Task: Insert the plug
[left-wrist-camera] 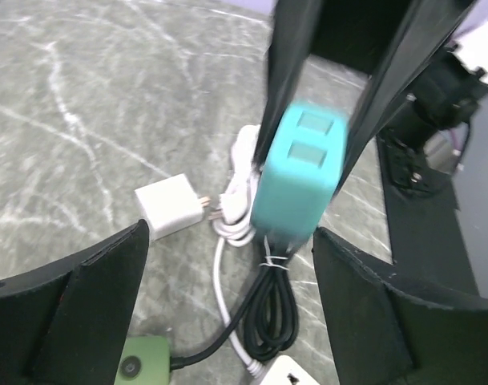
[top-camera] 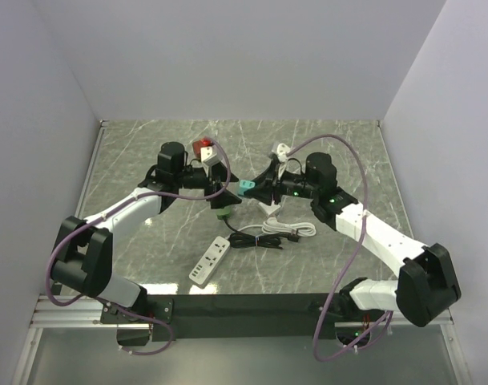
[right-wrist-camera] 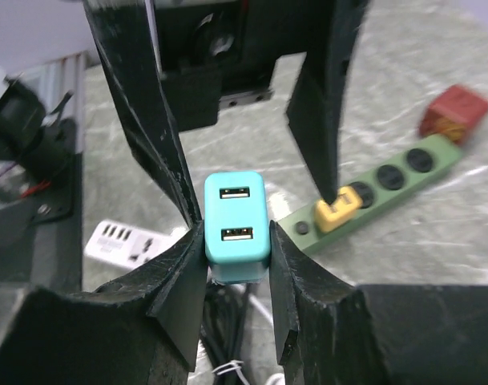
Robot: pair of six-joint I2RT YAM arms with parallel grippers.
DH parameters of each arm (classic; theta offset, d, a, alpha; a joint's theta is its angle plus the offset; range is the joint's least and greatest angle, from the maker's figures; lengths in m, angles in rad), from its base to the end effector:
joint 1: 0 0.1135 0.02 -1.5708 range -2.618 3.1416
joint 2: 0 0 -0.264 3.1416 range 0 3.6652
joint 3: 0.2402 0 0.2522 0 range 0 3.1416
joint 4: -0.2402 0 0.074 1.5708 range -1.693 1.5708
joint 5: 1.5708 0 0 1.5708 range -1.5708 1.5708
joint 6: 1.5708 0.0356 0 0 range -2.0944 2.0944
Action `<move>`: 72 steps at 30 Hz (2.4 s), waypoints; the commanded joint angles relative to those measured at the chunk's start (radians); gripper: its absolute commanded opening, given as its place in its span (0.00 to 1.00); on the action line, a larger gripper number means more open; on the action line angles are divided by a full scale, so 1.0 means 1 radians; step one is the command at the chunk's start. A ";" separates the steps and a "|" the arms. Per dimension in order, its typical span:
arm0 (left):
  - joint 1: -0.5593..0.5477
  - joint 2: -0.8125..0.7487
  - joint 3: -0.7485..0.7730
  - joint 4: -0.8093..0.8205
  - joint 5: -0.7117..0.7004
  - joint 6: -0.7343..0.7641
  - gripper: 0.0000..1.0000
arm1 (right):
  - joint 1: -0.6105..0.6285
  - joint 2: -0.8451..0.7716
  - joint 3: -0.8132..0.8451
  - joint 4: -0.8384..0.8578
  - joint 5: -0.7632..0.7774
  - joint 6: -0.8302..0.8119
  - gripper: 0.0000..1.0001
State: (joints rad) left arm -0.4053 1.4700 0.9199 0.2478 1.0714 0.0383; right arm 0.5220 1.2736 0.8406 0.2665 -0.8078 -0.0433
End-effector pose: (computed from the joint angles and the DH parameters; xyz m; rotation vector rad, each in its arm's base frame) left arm 0.2822 -0.1551 0.2721 1.1185 1.5227 -1.2429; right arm 0.2363 0.1656 0.3013 -1.0603 1.4555 1.0428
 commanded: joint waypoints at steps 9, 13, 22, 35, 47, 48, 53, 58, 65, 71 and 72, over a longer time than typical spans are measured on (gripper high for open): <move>0.080 0.024 -0.027 0.203 -0.195 -0.187 0.89 | -0.071 -0.089 -0.034 0.131 0.199 0.088 0.00; 0.112 0.009 -0.055 0.265 -0.390 -0.274 0.88 | -0.066 -0.018 -0.009 0.178 0.260 0.138 0.00; 0.137 0.091 -0.003 0.213 -0.674 -0.368 0.88 | 0.036 0.191 0.090 0.224 0.447 0.178 0.00; 0.161 0.225 0.007 0.214 -0.852 -0.483 0.88 | 0.170 0.449 0.301 0.229 0.719 0.204 0.00; 0.247 0.233 -0.026 0.226 -0.886 -0.552 0.88 | 0.181 0.653 0.460 0.202 0.848 0.273 0.00; 0.249 0.237 -0.024 0.226 -0.878 -0.551 0.88 | 0.182 0.676 0.472 0.194 0.849 0.275 0.00; 0.250 0.288 -0.012 0.251 -0.837 -0.572 0.87 | 0.196 0.747 0.558 0.134 0.904 0.275 0.00; 0.249 0.297 -0.012 0.269 -0.832 -0.584 0.87 | 0.207 0.790 0.621 0.079 0.970 0.278 0.00; 0.249 0.319 0.011 0.285 -0.803 -0.606 0.87 | 0.233 0.871 0.793 -0.126 1.041 0.278 0.00; 0.229 0.383 0.053 0.268 -0.791 -0.617 0.86 | 0.246 0.830 0.743 -0.132 1.058 0.289 0.00; 0.221 0.389 0.056 0.265 -0.800 -0.615 0.85 | 0.246 0.810 0.718 -0.131 1.053 0.287 0.00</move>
State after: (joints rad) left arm -0.1612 1.8389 0.9379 0.4831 0.2565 -0.5625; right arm 0.7616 2.1448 1.5856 0.1478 0.2184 0.2310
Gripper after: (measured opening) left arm 0.858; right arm 0.394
